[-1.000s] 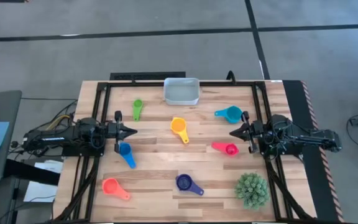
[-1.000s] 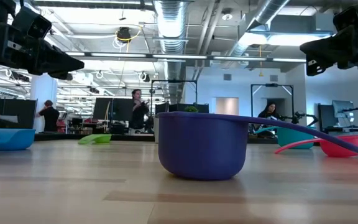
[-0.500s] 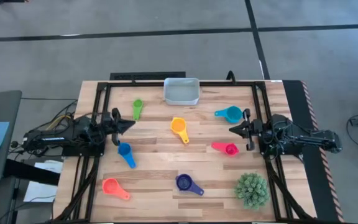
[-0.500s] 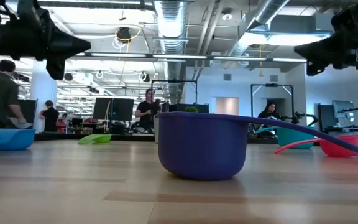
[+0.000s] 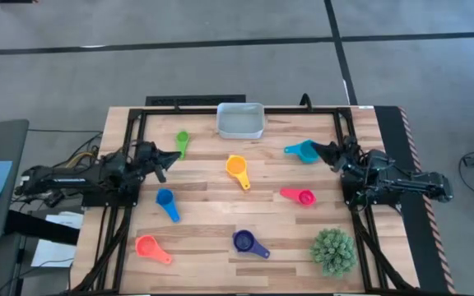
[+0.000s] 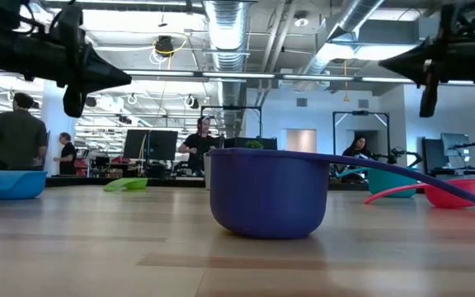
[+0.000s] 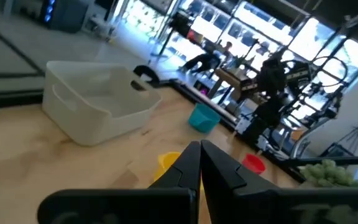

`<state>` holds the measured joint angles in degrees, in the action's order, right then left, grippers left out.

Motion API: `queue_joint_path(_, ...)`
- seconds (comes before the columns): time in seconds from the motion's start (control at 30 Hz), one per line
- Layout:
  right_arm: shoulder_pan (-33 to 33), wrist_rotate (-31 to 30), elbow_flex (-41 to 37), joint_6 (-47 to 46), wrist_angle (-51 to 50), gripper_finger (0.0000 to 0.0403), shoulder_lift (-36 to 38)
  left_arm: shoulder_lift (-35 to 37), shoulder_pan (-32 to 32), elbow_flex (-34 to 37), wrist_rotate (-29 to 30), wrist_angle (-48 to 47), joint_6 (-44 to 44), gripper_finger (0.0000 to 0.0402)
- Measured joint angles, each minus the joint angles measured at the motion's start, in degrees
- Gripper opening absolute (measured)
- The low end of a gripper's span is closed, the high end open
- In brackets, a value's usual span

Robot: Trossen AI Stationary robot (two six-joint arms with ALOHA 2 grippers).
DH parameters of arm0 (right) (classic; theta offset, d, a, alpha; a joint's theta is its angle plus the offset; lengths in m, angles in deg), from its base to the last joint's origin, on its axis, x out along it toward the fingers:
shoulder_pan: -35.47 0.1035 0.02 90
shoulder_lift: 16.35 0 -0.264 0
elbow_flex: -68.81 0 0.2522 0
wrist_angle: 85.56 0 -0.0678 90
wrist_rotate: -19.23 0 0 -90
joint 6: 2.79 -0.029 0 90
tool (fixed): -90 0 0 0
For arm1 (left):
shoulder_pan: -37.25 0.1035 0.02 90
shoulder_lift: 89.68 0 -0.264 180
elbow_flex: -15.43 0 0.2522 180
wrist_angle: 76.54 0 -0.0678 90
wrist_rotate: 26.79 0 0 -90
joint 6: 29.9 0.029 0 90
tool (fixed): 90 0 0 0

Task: Nest measuring cups in basket
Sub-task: Stack the yellow measuring cup on top of the light blue measuring cup

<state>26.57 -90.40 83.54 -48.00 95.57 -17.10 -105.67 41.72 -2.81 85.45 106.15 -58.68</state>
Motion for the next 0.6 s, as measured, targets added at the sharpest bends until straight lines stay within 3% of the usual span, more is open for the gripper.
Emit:
queue_joint_path(0.23,-1.4,-1.9,3.7,-9.4,-3.7,0.0014,-9.1,-10.9,0.4,-4.6,2.6,0.1,-5.7,0.0000)
queue_joint_path(0.4,-1.3,-1.8,13.8,-10.7,-11.5,0.0014,-24.0,-16.5,2.5,-7.8,2.1,-0.3,-7.5,0.0000)
queue_joint_path(0.6,-1.3,1.4,27.6,-10.6,-22.0,0.0042,-43.3,-21.3,4.5,-10.9,-1.0,-2.1,-6.9,0.0002)
